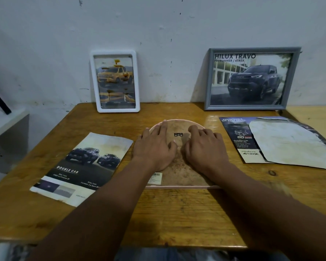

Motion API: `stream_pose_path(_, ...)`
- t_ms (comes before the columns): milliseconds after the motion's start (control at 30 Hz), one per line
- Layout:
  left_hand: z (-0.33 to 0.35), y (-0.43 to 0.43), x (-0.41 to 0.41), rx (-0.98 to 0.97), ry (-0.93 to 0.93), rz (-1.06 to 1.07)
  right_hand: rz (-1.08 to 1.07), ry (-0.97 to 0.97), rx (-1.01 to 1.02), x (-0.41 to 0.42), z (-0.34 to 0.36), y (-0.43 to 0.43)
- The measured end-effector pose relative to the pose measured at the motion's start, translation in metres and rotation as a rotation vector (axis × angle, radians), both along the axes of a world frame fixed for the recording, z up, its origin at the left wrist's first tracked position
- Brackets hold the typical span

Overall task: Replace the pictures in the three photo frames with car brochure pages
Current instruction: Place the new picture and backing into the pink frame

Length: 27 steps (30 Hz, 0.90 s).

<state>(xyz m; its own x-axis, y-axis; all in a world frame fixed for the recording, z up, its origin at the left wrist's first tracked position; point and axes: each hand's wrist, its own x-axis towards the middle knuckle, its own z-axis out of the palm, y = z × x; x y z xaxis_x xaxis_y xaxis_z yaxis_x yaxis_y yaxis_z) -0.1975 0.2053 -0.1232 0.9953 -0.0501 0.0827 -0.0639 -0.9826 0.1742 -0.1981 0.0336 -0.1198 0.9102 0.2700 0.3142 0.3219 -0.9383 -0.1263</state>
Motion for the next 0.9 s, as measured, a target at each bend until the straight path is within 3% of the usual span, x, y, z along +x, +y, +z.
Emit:
stream_pose_path(167,0.013,-0.006,-0.010,0.079,-0.062,0.065,-0.085,-0.087,-0.108,0.001,0.003,0.006)
stream_pose_path(300,0.025,-0.009,-0.025,0.130,-0.077,0.021,-0.147,-0.131,-0.037,0.000,0.004,0.003)
stream_pose_path(467,0.008,-0.003,-0.048,-0.004,-0.017,-0.045,-0.389,0.076,0.222,0.004,0.009,-0.021)
stream_pose_path(600,0.000,-0.007,-0.044,-0.157,-0.012,-0.010,-0.326,0.173,0.372,0.001,0.016,-0.032)
stream_pose_path(733,0.001,-0.015,-0.039,-0.242,0.014,0.011,-0.340,0.305,0.860,-0.005,0.028,-0.045)
stream_pose_path(900,0.009,-0.037,-0.028,-0.387,0.027,0.007,-0.289,0.132,1.144,-0.013,0.071,-0.069)
